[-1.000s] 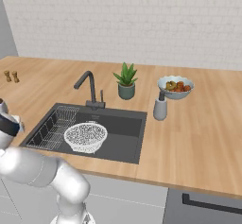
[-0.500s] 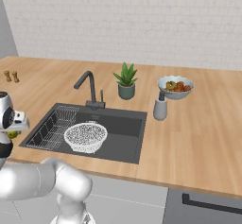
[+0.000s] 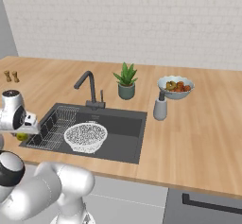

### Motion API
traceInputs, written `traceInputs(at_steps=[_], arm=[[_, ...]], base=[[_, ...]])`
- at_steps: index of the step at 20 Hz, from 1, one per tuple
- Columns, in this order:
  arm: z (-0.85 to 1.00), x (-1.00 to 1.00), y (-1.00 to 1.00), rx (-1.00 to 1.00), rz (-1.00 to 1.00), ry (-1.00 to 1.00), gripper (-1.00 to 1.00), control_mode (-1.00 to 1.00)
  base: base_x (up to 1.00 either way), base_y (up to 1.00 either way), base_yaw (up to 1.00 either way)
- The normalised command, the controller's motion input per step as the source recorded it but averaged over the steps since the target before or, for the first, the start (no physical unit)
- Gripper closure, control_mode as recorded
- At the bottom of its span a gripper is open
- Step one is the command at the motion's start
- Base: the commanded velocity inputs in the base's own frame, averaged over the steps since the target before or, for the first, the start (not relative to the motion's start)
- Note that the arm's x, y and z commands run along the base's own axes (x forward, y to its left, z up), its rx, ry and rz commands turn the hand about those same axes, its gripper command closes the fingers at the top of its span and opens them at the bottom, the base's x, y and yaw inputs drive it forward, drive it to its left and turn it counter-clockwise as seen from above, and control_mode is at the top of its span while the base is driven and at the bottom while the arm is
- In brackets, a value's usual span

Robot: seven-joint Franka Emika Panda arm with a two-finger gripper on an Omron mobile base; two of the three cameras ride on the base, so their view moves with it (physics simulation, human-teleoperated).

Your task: Put the colander in the sink, put the banana, pear, kiwi in the colander, and turn on the sink faucet and pour water over the colander.

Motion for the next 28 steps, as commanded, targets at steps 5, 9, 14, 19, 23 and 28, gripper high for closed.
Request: traceInputs(at_steps=[5,9,14,19,23,28], arm=[[0.13,-0.11,-0.77,0.00,-0.15,0.10,1.00,-1.00],[0.08,0.01,-0.77,0.00,-0.16,0.11,1.00,-1.00],[0.05,0.19,-0.73,0.00,-0.13,0.11,1.00,-1.00],[0.00,0.33,-0.55,-0.01,-0.12,0.07,1.00,-1.00],[0.00,0.40,-0.37,-0.03,-0.08,0.00,1.00,-1.00],[-0.02,0.39,-0.22,-0.07,-0.06,0.00,1.00,-1.00]], base=[[0.00,0.00,0.00],[0.00,0.00,0.00],[0.00,0.00,0.00],[0.00,0.00,0.00],[0.00,0.00,0.00],[0.00,0.00,0.00]])
